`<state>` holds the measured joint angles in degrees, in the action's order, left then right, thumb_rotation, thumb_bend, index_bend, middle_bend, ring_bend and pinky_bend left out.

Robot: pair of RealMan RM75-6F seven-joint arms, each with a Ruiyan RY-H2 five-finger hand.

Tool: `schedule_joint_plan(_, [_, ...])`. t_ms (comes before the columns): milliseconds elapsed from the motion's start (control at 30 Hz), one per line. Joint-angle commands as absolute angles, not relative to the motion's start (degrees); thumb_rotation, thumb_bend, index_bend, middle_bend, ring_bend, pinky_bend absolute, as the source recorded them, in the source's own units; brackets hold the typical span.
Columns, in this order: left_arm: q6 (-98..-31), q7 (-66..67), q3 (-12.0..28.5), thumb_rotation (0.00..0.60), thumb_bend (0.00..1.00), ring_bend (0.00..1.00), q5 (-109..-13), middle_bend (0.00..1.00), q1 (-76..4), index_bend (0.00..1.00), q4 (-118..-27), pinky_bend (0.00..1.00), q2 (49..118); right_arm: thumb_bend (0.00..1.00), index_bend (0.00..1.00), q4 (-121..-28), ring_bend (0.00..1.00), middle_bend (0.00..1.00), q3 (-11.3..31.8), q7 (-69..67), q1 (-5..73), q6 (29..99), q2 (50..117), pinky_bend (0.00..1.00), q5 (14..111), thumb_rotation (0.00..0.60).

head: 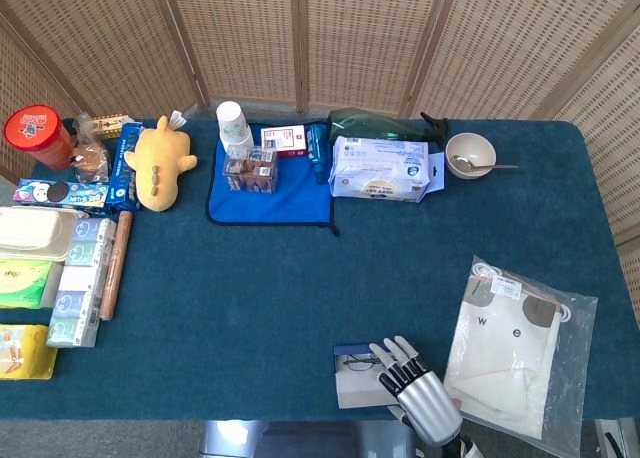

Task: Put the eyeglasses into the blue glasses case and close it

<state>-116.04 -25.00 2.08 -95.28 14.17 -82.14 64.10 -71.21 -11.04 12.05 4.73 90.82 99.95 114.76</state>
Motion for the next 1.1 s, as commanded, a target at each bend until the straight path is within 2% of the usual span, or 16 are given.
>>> schedule_joint_plan(33, [-115.85, -24.94, 2.12, 0.6, 0.29, 0.0, -95.3, 0.12, 14.05, 0.19, -82.18, 0.0, 64.14, 0.2, 0.38, -72.19, 0.12, 0.15, -10.82, 12.99, 5.37, 89.92, 99.62, 0.16, 114.81, 0.6])
schedule_joint_plan(200, [-115.56, -25.06, 2.23, 0.6, 0.29, 0.0, -94.92, 0.12, 14.04, 0.19, -82.02, 0.0, 64.42, 0.23, 0.39, -73.68, 0.12, 0.15, -10.52, 14.48, 6.29, 87.97, 99.36, 0.19, 114.4, 0.6])
schedule_joint_plan(567, [-114.76, -25.91, 2.42, 0.6, 0.29, 0.0, -94.08, 0.12, 13.98, 0.19, -80.67, 0.0, 65.35, 0.32, 0.48, -78.05, 0.19, 0.21, -10.32, 18.6, 8.11, 82.09, 97.94, 0.23, 112.19, 0.6])
schedule_joint_plan(767, [-114.38, -26.3, 2.63, 0.6, 0.29, 0.0, -93.75, 0.12, 13.8, 0.19, -80.03, 0.0, 65.78, 0.34, 0.55, -79.39, 0.24, 0.26, -10.31, 19.78, 8.56, 80.97, 97.67, 0.24, 111.8, 0.6])
schedule_joint_plan(1100, [-113.98, -26.35, 2.87, 0.6, 0.3, 0.0, -93.66, 0.12, 13.47, 0.19, -79.56, 0.0, 66.21, 0.33, 0.58, -82.32, 0.25, 0.27, -9.74, 21.73, 9.42, 79.37, 96.87, 0.24, 110.87, 0.6])
